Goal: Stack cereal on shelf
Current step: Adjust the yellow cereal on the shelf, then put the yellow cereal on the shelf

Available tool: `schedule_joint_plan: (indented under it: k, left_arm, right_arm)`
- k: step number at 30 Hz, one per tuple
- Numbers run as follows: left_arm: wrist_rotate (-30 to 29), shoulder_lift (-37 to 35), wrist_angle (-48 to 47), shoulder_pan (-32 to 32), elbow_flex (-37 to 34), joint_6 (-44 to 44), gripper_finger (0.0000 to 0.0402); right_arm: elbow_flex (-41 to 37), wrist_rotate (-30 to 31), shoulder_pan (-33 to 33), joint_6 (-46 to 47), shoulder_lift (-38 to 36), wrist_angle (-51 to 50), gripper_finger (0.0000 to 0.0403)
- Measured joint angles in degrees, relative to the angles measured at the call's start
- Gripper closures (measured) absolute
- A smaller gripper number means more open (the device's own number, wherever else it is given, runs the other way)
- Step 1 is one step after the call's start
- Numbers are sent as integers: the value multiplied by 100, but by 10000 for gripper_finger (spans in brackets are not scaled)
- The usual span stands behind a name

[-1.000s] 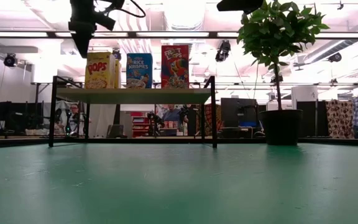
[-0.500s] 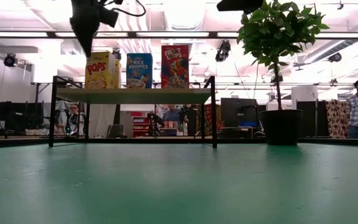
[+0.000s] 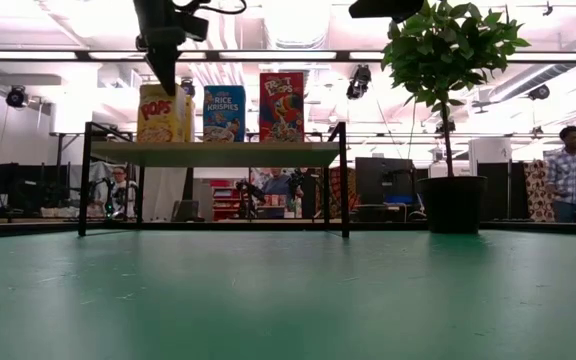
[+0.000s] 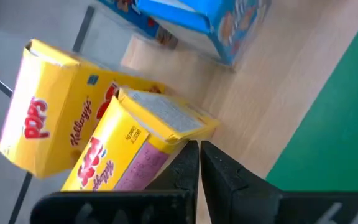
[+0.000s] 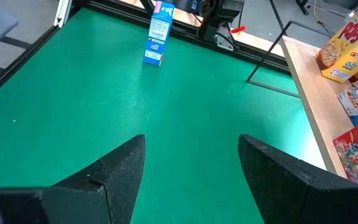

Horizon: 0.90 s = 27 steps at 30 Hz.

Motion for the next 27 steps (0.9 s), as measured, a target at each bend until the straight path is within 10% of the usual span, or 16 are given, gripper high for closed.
schedule_joint_plan:
  k: [27]
  left_arm:
    - [683, -70, 295, -524, 0, -156, 401]
  right_arm:
    - [0, -1, -1, 52, 0, -11, 156]
